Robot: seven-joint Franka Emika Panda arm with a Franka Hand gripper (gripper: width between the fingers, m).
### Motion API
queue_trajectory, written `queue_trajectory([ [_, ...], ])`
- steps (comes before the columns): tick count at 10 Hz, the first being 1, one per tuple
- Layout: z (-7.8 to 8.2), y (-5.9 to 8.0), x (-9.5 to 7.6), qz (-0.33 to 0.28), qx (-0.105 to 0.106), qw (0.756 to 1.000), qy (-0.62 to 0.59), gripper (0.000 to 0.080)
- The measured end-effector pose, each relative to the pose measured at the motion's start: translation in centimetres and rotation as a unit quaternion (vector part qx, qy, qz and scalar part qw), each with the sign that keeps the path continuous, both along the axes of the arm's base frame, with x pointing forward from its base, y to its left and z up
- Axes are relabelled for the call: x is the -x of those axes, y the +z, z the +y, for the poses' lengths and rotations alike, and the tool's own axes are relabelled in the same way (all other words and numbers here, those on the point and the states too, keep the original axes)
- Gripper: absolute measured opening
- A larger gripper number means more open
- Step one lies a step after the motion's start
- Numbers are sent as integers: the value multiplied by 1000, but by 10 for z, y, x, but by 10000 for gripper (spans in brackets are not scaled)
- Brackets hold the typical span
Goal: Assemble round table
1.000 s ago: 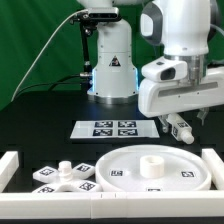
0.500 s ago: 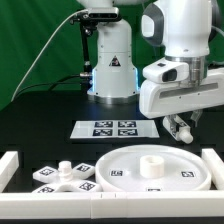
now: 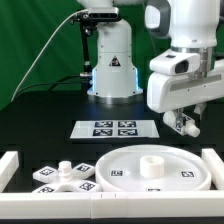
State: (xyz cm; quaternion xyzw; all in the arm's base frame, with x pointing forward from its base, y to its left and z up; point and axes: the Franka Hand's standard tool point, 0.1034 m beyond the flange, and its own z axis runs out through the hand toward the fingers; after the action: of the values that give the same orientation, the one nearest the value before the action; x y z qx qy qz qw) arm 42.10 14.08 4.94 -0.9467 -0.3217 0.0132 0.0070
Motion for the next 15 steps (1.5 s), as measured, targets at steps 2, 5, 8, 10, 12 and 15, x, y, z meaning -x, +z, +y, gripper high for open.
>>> queue_trajectory([
  [2, -2, 8, -11, -8, -1, 990, 144, 307],
  [5, -5, 6, -6, -14, -2, 972, 234, 307],
  [8, -9, -1, -2, -6, 8, 910, 416, 308],
  [10, -12, -4, -1, -1, 8, 874, 486, 308],
  [12, -14, -5, -1, 1, 9, 852, 523, 308],
  [15, -12, -7, 5, 19, 18, 711, 702, 308],
])
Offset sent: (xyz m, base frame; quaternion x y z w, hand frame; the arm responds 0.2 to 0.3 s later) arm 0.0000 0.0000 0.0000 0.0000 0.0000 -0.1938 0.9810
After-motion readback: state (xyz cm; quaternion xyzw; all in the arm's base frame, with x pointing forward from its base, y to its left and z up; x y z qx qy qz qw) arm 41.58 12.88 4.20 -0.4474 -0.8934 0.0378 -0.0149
